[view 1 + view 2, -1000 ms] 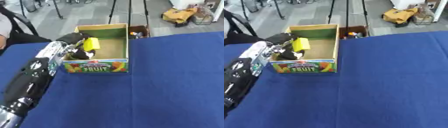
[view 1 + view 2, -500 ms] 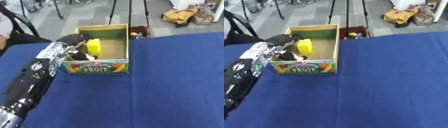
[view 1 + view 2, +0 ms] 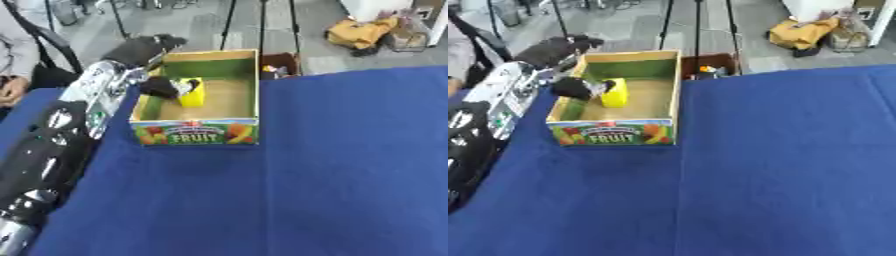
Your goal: Pick up objects on the table and place them in the box.
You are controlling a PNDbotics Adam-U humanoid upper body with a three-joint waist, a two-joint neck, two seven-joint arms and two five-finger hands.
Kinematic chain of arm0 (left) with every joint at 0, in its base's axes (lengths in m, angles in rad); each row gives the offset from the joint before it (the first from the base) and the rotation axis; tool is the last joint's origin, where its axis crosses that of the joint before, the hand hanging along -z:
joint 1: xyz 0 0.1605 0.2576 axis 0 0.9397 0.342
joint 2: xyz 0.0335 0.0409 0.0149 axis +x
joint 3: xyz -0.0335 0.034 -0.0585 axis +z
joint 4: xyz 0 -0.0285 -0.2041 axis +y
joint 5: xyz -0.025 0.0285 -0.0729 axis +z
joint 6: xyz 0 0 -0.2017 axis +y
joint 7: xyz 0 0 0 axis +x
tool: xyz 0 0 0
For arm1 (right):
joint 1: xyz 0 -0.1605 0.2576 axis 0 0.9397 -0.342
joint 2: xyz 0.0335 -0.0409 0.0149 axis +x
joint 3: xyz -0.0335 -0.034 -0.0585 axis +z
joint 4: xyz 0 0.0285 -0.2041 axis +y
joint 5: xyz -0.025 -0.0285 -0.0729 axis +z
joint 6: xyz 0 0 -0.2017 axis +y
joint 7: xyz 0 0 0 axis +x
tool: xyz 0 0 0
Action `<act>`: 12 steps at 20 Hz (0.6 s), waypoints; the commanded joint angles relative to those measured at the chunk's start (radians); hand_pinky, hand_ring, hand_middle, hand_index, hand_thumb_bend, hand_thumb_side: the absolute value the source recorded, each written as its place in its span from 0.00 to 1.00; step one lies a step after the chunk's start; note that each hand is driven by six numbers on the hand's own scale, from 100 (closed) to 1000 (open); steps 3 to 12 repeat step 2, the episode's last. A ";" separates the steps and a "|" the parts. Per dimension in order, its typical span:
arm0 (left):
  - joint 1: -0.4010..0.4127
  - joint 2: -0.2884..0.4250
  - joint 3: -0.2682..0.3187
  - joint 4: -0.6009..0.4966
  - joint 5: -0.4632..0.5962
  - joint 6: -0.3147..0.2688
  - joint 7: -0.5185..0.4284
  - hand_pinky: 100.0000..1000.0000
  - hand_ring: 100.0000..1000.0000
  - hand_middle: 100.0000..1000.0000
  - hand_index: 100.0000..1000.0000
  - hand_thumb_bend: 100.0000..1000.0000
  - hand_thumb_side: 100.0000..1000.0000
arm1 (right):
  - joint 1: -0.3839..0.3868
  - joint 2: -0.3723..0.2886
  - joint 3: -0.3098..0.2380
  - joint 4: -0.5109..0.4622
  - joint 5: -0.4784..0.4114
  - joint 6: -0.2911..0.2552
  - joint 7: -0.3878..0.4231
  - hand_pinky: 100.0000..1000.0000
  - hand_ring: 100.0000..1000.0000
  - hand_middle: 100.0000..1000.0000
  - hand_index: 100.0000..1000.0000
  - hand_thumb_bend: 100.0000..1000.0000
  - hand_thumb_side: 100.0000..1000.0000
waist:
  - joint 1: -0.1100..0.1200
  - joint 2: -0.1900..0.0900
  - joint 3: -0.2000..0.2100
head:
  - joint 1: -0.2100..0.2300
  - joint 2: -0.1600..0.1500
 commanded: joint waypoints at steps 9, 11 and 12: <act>0.039 0.072 0.004 -0.212 0.109 0.065 0.057 0.55 0.72 0.74 0.95 0.23 0.73 | 0.003 -0.020 -0.009 -0.015 0.013 0.002 -0.007 0.70 0.78 0.48 0.80 0.05 0.74 | -0.011 -0.050 0.017 | -0.036 0.035; 0.039 0.072 0.004 -0.212 0.109 0.065 0.057 0.55 0.72 0.74 0.95 0.23 0.73 | 0.003 -0.020 -0.009 -0.015 0.013 0.002 -0.007 0.70 0.78 0.48 0.80 0.05 0.74 | -0.011 -0.050 0.017 | -0.036 0.035; 0.039 0.072 0.004 -0.212 0.109 0.065 0.057 0.55 0.72 0.74 0.95 0.23 0.73 | 0.003 -0.020 -0.009 -0.015 0.013 0.002 -0.007 0.70 0.78 0.48 0.80 0.05 0.74 | -0.011 -0.050 0.017 | -0.036 0.035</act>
